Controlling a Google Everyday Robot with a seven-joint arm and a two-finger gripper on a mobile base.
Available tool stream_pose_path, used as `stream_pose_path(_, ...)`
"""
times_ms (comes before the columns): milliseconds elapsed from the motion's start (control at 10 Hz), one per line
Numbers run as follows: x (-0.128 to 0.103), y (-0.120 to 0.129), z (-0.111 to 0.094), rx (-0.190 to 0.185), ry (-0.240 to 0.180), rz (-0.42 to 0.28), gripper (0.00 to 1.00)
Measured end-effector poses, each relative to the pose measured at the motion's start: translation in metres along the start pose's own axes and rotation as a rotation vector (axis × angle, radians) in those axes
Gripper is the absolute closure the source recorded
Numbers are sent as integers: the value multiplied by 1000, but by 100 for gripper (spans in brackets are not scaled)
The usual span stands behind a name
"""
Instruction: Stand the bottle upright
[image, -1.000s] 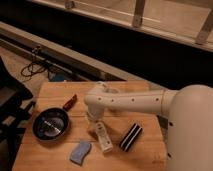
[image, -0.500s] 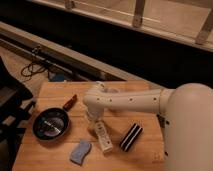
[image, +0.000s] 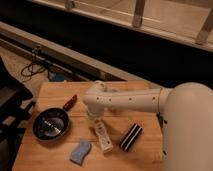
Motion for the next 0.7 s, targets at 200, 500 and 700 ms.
stream_pose_path(200,1,0,1,-3,5,-13,59)
stream_pose_path(500,9,-4,2,-2,32,-30,89)
stream_pose_path(700,11,-4,4,-3,49,-56,100)
